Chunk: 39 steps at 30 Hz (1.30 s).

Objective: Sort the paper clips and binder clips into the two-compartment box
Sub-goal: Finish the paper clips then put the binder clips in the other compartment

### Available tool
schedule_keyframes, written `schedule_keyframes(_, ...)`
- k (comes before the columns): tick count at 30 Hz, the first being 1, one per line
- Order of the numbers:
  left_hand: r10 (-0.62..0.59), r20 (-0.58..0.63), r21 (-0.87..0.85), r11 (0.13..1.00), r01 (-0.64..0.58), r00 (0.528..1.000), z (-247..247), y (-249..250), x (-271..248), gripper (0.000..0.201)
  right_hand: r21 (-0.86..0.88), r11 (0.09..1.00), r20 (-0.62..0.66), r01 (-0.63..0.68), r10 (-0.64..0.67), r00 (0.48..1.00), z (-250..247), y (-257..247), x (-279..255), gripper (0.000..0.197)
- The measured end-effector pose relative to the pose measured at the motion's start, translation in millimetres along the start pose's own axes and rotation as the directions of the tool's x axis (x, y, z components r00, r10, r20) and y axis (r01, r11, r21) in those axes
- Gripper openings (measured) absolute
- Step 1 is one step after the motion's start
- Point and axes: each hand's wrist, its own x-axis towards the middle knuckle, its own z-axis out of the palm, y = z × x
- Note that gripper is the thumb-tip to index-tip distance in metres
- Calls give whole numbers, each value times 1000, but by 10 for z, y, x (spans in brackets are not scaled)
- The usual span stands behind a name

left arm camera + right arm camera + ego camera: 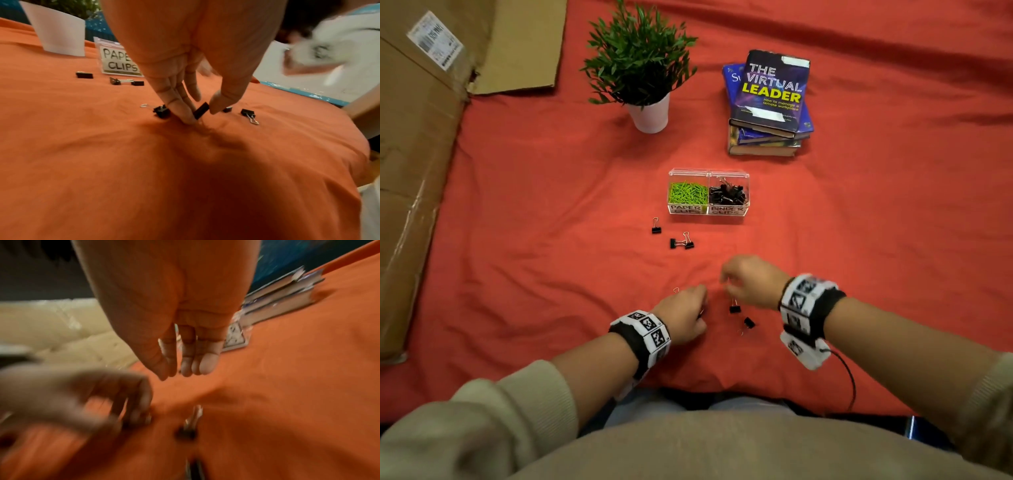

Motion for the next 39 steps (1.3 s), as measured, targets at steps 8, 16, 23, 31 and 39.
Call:
schedule_keyframes(8,-52,-179,-138,990,27,982,-191,-138,-30,7,51,997,76,-65,61,995,505,116,-195,17)
schedule_keyframes(16,59,-97,96,994,-50,994,-189,-291,-158,9,29,992,70,122,-124,990,554,239,-448,14)
schedule_keyframes(23,35,-101,253,967,-8,994,-116,-170,-138,17,-97,989,94,111,-102,990,666,250,-481,23)
schedule_keyframes(31,14,-50,329,944,3,999,-111,-114,-128,24,157,988,-284,-5,50,957,92,220,-115,4)
schedule_keyframes(39,38,-60,287,958,-20,997,-100,-229,-103,15,179,964,-471,-199,261,842,-771,197,824,14)
